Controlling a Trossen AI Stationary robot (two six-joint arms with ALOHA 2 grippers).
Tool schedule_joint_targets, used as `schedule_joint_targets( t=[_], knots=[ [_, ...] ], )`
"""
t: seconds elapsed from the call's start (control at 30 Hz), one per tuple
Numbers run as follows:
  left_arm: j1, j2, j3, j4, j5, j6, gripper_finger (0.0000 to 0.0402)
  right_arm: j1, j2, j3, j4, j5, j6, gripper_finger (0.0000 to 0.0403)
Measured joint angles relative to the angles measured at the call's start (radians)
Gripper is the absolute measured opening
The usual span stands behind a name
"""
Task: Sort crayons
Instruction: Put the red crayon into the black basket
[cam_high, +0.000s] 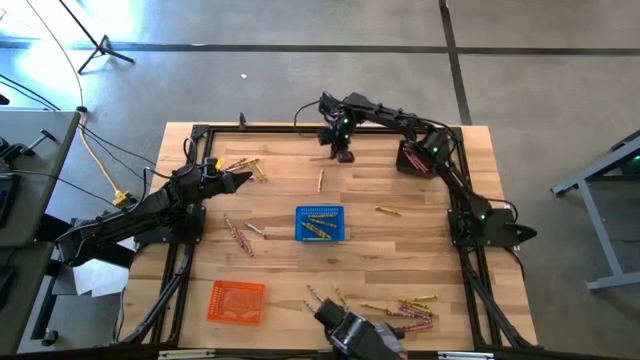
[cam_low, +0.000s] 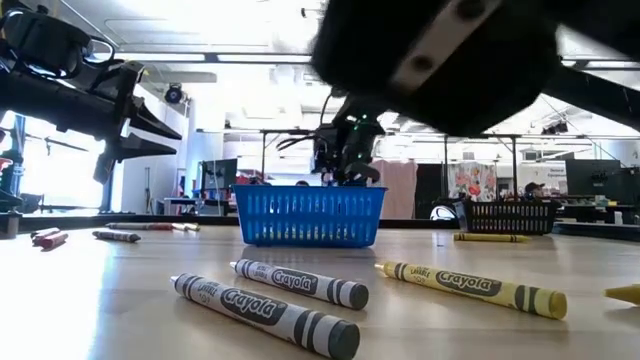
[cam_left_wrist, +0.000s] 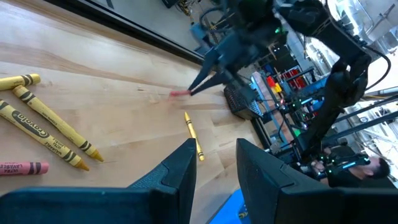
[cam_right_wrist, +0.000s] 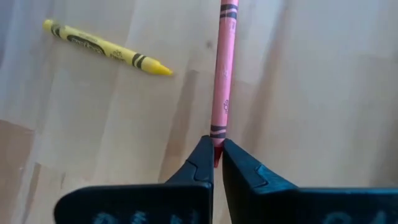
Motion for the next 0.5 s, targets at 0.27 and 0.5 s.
schedule_joint_targets(
  t=[0.27, 0.5],
  knots=[
    [0.0, 0.0, 0.0, 0.0, 0.0, 0.0, 0.0101, -0.064, -0.102, 0.001, -0.197, -0.01, 0.102, 0.0001],
    [0.0, 0.0, 0.0, 0.0, 0.0, 0.0, 0.0101, -0.121, -0.2, -0.004, -0.453, -0.016, 0.134, 0.0005]
  ],
)
